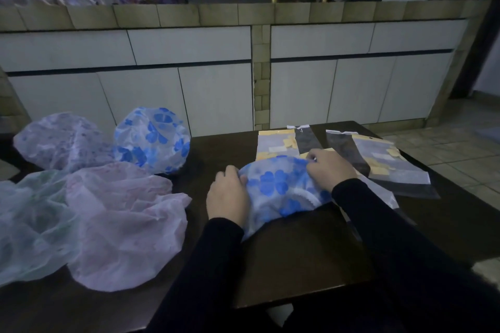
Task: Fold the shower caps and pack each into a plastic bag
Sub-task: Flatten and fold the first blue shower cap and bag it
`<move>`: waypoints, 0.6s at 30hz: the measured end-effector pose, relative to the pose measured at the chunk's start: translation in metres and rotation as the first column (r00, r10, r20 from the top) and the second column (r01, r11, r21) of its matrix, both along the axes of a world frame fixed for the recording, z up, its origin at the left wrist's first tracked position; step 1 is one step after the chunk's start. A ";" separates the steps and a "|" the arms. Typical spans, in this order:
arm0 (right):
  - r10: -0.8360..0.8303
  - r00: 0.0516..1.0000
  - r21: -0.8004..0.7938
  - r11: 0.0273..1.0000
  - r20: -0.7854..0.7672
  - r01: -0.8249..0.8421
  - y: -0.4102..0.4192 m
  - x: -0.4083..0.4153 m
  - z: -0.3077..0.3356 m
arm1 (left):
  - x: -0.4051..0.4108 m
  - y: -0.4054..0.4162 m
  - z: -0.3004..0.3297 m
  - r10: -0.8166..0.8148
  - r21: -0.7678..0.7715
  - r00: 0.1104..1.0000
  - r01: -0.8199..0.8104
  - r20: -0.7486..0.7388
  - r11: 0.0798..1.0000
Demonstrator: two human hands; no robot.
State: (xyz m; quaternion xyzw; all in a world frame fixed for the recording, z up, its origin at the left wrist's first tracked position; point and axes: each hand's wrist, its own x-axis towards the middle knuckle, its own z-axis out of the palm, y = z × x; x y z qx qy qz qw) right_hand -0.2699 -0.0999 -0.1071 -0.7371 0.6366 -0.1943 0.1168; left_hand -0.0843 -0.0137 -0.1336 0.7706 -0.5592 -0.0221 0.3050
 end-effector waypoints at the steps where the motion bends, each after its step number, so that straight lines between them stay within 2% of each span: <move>1: 0.009 1.000 -0.059 0.998 0.001 -0.008 -0.002 -0.001 -0.002 | 0.001 0.000 0.000 0.001 0.010 1.000 0.000 -0.028 1.000; 4: -0.003 0.997 -0.176 0.984 -0.077 -0.011 -0.005 -0.004 -0.009 | 0.003 0.001 -0.004 0.013 0.082 1.000 -0.013 0.004 0.997; 8: -0.033 0.985 -0.087 0.996 -0.168 0.019 -0.010 -0.002 -0.017 | 0.004 0.001 -0.003 0.029 0.131 0.996 -0.040 0.085 0.991; 10: -0.017 0.991 -0.055 0.998 -0.133 0.009 -0.012 0.000 -0.017 | 0.005 0.000 -0.003 0.032 0.106 0.996 -0.040 0.079 0.994; 14: 0.003 0.998 -0.049 0.999 0.061 0.000 -0.013 0.005 -0.015 | 0.005 0.002 -0.003 0.047 0.043 0.998 -0.046 -0.028 0.998; 16: -0.019 0.999 -0.119 0.993 0.048 0.025 -0.012 0.006 -0.017 | 0.004 0.002 0.000 0.096 0.078 0.990 -0.088 -0.107 0.993; 18: -0.059 0.998 -0.177 0.983 -0.026 0.053 -0.013 0.007 -0.019 | 0.003 0.003 -0.001 0.139 0.152 0.987 -0.125 -0.081 0.980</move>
